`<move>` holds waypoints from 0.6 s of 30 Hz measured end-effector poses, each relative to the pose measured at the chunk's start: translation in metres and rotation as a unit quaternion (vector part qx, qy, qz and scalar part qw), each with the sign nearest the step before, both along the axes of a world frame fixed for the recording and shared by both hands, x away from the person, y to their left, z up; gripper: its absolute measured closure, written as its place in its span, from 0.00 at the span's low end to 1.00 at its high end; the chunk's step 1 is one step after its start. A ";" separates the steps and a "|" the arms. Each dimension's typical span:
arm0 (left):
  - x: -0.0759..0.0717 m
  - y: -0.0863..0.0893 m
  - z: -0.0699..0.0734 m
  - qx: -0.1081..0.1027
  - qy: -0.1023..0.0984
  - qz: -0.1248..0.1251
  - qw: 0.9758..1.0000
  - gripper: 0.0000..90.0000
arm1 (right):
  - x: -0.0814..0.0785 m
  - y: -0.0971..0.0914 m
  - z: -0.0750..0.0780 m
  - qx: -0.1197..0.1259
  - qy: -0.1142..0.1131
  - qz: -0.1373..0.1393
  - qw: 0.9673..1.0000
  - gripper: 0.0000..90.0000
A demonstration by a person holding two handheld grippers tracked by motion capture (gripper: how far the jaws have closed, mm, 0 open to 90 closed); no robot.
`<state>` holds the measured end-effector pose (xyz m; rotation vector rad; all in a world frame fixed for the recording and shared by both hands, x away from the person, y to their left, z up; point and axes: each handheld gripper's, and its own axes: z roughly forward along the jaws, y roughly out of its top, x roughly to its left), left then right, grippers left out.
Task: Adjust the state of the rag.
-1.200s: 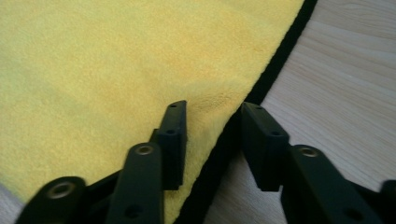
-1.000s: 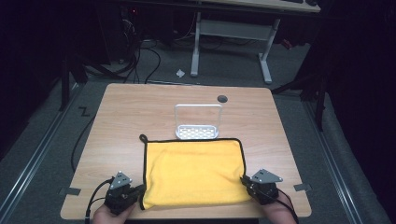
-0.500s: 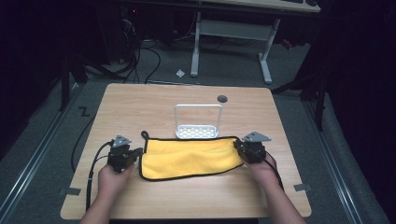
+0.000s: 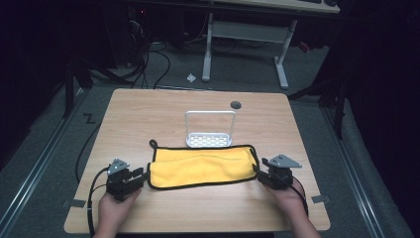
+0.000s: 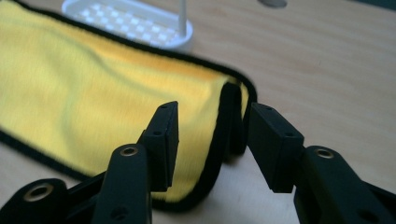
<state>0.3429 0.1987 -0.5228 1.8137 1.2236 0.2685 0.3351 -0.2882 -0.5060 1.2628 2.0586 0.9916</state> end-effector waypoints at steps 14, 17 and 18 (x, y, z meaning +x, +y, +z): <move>-0.008 -0.014 -0.010 0.021 0.033 -0.022 0.999 0.94 | -0.011 0.003 -0.012 -0.038 0.016 0.000 0.999 0.94; -0.015 -0.014 -0.007 0.028 0.030 -0.022 0.999 0.95 | -0.021 0.003 -0.013 -0.047 0.017 0.002 0.999 0.94; -0.021 -0.014 -0.006 0.033 0.028 -0.025 0.999 0.95 | -0.025 0.003 -0.013 -0.050 0.017 0.004 0.999 0.94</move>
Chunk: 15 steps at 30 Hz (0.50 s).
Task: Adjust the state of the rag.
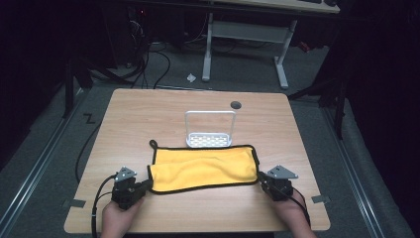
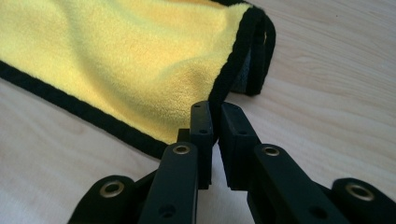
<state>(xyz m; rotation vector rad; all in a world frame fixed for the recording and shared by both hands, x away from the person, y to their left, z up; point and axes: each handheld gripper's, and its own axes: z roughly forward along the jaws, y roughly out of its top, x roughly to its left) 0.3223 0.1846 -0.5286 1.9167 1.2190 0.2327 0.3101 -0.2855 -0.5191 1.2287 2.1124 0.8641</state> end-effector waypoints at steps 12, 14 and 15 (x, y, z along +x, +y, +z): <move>-0.048 0.001 -0.003 0.011 0.030 -0.022 0.999 0.94 | -0.060 -0.004 -0.004 -0.018 0.013 0.018 1.000 0.93; -0.056 0.005 -0.002 0.007 0.032 -0.022 0.999 0.92 | -0.066 -0.006 -0.004 -0.015 0.015 0.019 1.000 0.84; -0.056 0.005 -0.002 0.007 0.032 -0.022 0.999 0.89 | -0.066 -0.006 -0.004 -0.015 0.015 0.019 1.000 0.84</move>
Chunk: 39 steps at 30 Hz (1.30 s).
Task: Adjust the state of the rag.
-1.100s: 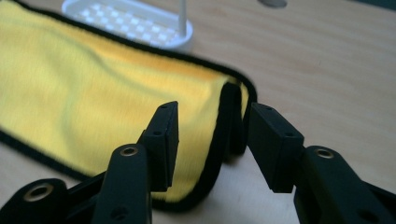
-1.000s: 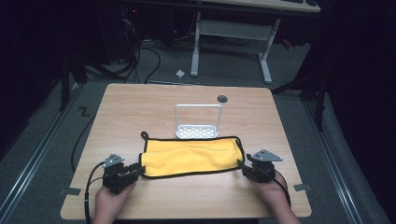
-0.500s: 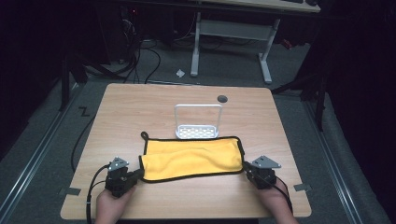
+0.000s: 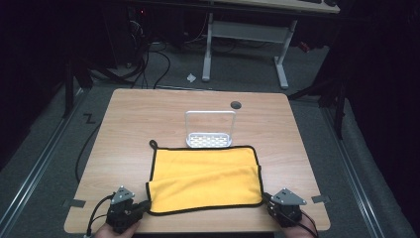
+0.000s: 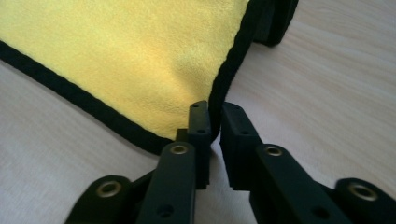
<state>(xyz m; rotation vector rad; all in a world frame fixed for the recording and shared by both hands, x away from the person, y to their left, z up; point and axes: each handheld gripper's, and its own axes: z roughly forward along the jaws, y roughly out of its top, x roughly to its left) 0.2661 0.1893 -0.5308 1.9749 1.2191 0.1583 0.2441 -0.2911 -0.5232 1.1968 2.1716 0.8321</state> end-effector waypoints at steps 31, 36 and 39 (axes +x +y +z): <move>0.038 -0.026 0.030 0.004 -0.062 -0.029 0.998 0.77 | 0.037 0.021 0.016 0.016 -0.013 0.035 0.999 0.83; 0.101 -0.030 0.014 0.074 -0.049 -0.021 0.996 0.86 | 0.102 0.025 0.002 -0.007 0.025 -0.006 1.000 0.86; 0.117 -0.033 0.005 0.067 -0.037 -0.021 0.997 0.88 | 0.110 0.020 0.000 -0.002 0.034 -0.018 0.999 0.87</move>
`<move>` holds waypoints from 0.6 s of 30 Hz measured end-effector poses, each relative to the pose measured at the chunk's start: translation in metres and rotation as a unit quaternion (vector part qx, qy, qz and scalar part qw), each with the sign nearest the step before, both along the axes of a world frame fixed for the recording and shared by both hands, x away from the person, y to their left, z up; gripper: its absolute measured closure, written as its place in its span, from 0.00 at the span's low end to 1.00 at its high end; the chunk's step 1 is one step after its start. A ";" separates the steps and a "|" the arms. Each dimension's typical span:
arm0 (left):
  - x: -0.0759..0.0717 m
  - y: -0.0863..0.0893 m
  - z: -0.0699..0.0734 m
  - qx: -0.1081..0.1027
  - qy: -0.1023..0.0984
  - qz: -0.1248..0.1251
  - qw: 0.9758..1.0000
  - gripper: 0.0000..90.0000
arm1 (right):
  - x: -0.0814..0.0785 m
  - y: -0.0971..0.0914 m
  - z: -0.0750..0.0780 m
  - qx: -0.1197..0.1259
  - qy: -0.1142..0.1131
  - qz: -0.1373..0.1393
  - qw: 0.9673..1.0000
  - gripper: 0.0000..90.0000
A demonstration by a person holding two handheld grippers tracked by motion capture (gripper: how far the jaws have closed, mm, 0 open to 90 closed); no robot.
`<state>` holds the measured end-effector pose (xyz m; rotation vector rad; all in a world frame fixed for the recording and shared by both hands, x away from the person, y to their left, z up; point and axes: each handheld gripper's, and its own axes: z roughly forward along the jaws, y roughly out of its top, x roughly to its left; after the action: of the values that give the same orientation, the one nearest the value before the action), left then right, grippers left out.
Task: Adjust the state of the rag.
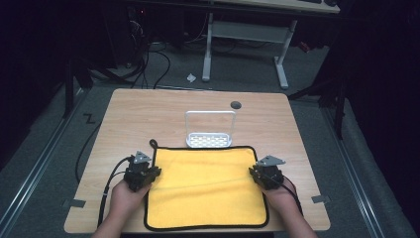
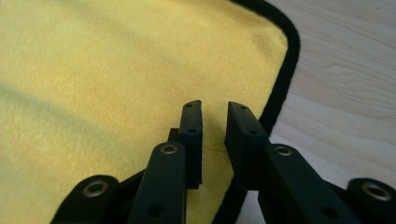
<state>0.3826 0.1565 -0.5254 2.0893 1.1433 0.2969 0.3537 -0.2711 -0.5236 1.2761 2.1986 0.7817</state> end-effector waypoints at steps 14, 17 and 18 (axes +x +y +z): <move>0.009 -0.037 -0.001 -0.037 -0.031 -0.010 0.999 0.73 | -0.016 -0.025 0.020 0.019 -0.054 -0.029 0.998 0.76; 0.023 -0.033 0.003 -0.034 -0.046 0.008 0.998 0.67 | -0.021 -0.007 0.024 0.018 -0.067 -0.008 0.998 0.73; 0.028 -0.032 0.004 -0.033 -0.045 0.012 0.998 0.65 | -0.023 0.002 0.025 0.019 -0.072 0.002 0.997 0.73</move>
<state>0.4105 0.1242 -0.5214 1.9865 1.1115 0.3567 0.3302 -0.2695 -0.4987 1.1949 2.0819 0.8919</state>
